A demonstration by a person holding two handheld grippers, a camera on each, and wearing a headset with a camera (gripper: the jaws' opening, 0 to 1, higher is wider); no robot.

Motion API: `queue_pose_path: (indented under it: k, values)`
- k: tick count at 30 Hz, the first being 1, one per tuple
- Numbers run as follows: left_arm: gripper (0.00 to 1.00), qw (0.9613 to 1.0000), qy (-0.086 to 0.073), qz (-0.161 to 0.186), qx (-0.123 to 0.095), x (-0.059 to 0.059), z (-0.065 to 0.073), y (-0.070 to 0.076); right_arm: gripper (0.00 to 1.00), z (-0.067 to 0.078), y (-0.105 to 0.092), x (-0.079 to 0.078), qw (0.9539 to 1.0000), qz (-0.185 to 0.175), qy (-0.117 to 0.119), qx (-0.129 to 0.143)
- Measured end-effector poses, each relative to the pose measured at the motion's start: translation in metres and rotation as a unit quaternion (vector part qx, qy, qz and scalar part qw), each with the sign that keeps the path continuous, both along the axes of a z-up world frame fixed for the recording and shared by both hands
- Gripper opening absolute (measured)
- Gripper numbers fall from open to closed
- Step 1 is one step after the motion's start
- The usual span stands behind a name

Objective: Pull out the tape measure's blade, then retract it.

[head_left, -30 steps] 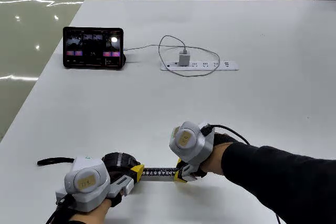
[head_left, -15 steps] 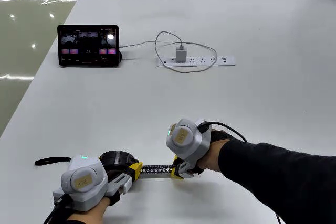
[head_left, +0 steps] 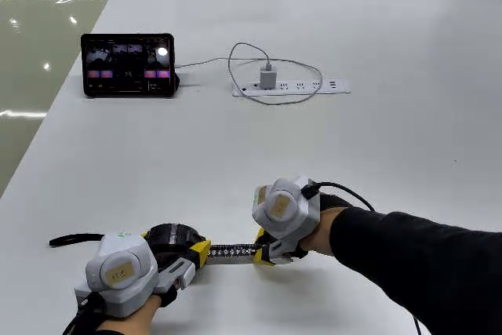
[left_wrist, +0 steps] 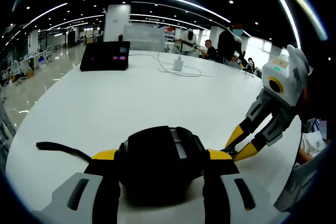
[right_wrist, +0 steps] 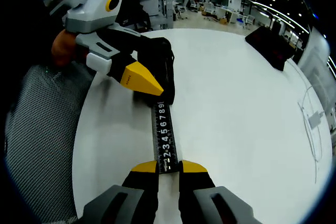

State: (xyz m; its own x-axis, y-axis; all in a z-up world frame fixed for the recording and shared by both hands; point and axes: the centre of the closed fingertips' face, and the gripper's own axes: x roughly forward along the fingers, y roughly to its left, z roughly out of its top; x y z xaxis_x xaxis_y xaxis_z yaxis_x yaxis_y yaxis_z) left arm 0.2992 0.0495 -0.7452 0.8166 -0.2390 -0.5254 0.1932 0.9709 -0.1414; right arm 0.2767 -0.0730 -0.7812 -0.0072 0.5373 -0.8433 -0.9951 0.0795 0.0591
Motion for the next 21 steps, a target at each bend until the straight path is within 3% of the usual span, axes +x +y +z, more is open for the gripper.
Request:
queue_pose_path:
  k: [9, 21]
  values:
    - [0.59, 1.0, 0.0, -0.001, -0.001, -0.0001, -0.0001, 0.0003, 0.1, 0.001, 0.0008, 0.0011, 0.9993, 0.014, 0.027, 0.02]
    - [0.58, 1.0, -0.003, -0.004, -0.003, -0.0002, 0.0001, 0.0006, 0.1, 0.0017, 0.0077, 0.0004, 0.999, 0.018, 0.028, 0.031]
